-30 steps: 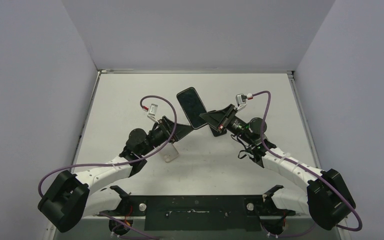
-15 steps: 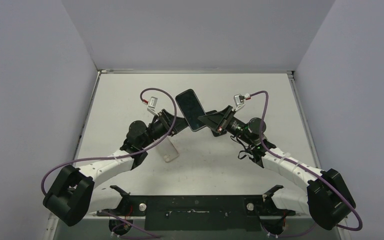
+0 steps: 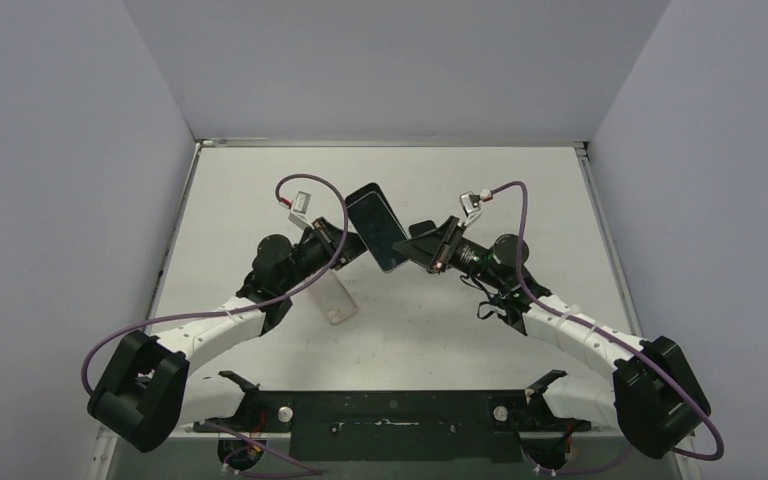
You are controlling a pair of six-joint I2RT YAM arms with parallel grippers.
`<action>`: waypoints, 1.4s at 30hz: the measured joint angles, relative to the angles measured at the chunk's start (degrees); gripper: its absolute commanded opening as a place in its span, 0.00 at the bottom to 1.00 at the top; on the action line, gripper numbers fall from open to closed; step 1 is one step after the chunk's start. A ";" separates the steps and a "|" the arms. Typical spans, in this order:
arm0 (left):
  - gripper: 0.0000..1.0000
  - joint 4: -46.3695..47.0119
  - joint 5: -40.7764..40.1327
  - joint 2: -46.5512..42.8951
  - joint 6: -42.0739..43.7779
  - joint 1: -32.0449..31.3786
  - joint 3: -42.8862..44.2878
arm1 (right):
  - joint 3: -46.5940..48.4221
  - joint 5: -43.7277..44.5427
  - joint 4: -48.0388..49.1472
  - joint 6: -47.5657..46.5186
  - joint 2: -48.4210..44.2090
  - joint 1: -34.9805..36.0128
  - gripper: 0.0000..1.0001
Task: Take the phone out of the phone case
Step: Remove the phone case from the phone, then place the phone case at the center of the board.
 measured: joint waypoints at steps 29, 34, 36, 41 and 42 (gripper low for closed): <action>0.00 -36.48 -14.10 16.85 3.72 0.87 8.39 | 0.11 -0.85 -28.52 -21.44 -5.81 -7.02 0.00; 0.00 -39.50 -16.22 17.16 1.64 -1.07 8.46 | 0.11 -0.24 -29.55 -22.97 -4.70 -7.02 0.00; 0.01 -40.46 -16.92 17.70 0.70 -1.49 8.46 | 0.11 -0.09 -29.88 -23.52 -4.15 -7.02 0.00; 0.10 -41.81 -18.93 18.03 -1.57 -2.23 8.46 | 0.11 0.13 -30.42 -24.30 -3.61 -7.02 0.00; 0.13 -42.07 -19.37 18.01 -1.86 -2.34 8.46 | 0.11 0.13 -30.42 -24.37 -3.61 -7.02 0.00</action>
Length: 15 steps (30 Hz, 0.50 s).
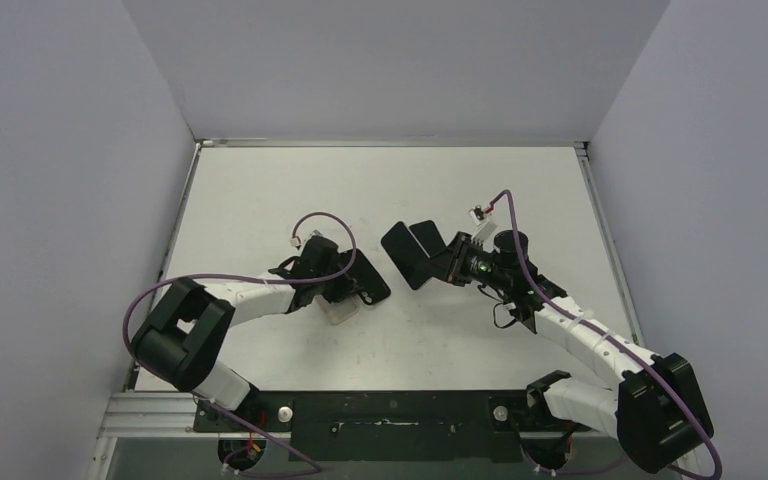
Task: Take the phone out of the phone case
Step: Place the phone case at the center of the board.
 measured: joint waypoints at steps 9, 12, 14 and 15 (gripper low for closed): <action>0.31 -2.64 -3.17 -0.98 -1.27 -0.35 0.02 | -0.02 0.00 -0.07 -1.18 1.31 0.00 0.00; 0.35 -4.24 -4.24 -1.73 -1.22 -0.37 0.35 | 0.00 0.52 -0.24 -1.77 2.03 0.00 0.00; 0.38 -5.03 -4.76 -2.25 -1.18 -0.37 0.76 | 0.00 1.20 -0.26 -2.47 2.45 0.00 0.00; 0.39 -5.35 -4.94 -2.64 -1.14 -0.37 0.92 | -0.02 1.64 -0.28 -2.75 2.71 0.00 0.00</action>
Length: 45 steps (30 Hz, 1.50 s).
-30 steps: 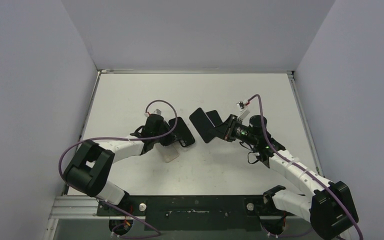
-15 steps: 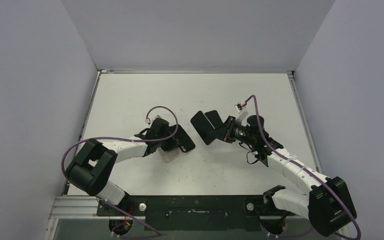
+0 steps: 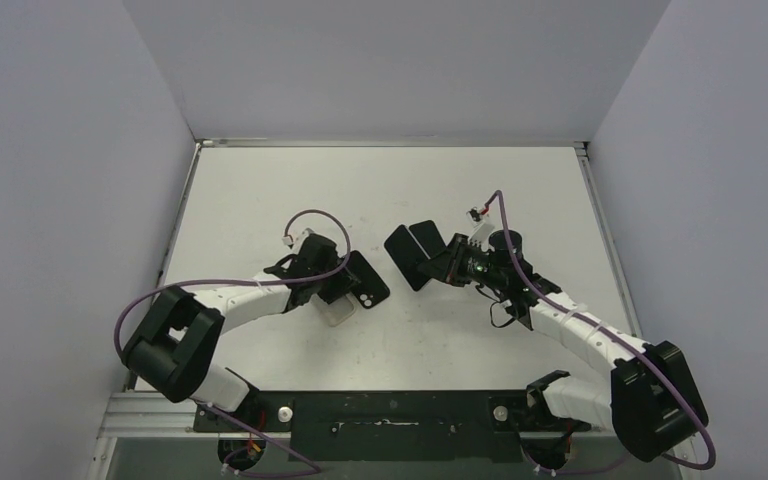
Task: Take the phone out of the phone case
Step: Place the phone case at the center of the board, then place the phone at the center of the board.
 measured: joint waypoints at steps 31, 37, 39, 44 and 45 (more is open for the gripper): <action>0.94 -13.84 -9.27 -33.55 25.53 4.04 -1.44 | 0.79 6.25 24.37 5.62 29.90 0.44 0.13; 0.94 -14.80 -13.16 -40.13 30.03 4.37 -2.36 | 0.74 7.37 30.51 7.82 34.42 0.81 0.33; 0.94 -14.91 -13.62 -41.09 30.69 4.37 -2.45 | 0.57 7.69 30.84 8.04 35.12 0.94 0.37; 0.95 -15.58 -14.86 -42.16 32.15 4.37 -2.45 | -0.09 9.18 30.67 7.23 35.28 1.57 0.42; 0.95 -15.80 -15.02 -42.25 32.50 4.37 -2.45 | -0.24 9.57 30.62 6.69 35.26 1.57 0.44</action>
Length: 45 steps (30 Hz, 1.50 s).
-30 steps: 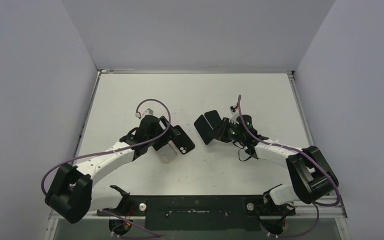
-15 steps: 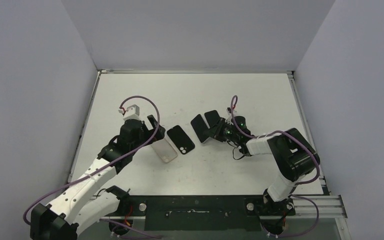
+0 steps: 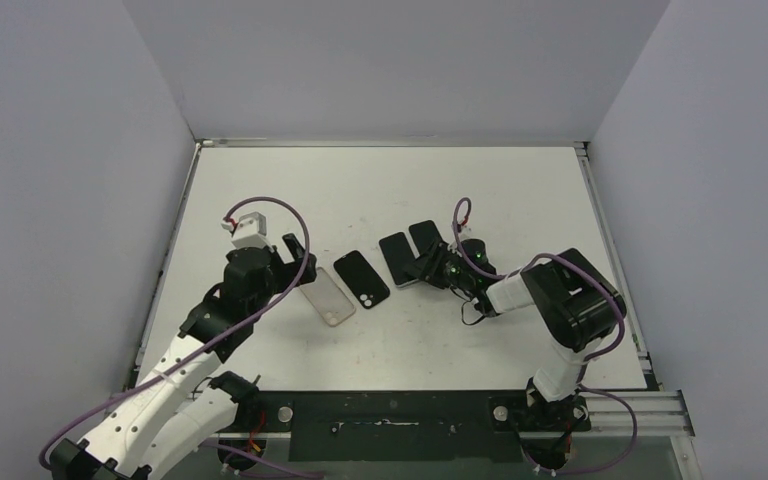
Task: Take the phone out of the phone case
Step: Place the phone at the center of the board, then reset both arms
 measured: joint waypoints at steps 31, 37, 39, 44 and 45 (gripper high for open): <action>0.97 -9.01 -15.63 -20.13 13.46 0.04 2.49 | 13.60 34.18 -59.25 -27.93 -49.20 0.31 1.00; 0.97 -9.97 -19.45 -28.57 15.74 0.04 2.36 | 11.39 47.82 -64.13 -32.94 -68.83 0.31 1.00; 0.97 -9.92 -20.28 -30.56 16.04 0.04 1.60 | 11.17 51.01 -65.66 -34.34 -73.68 0.31 1.00; 0.97 -10.56 -20.70 -32.28 15.76 0.04 -1.07 | 11.10 56.26 -70.73 -35.36 -76.59 0.31 1.00; 0.97 -10.73 -20.59 -32.44 15.39 0.04 -1.51 | 10.97 57.09 -71.91 -35.32 -76.59 0.31 1.00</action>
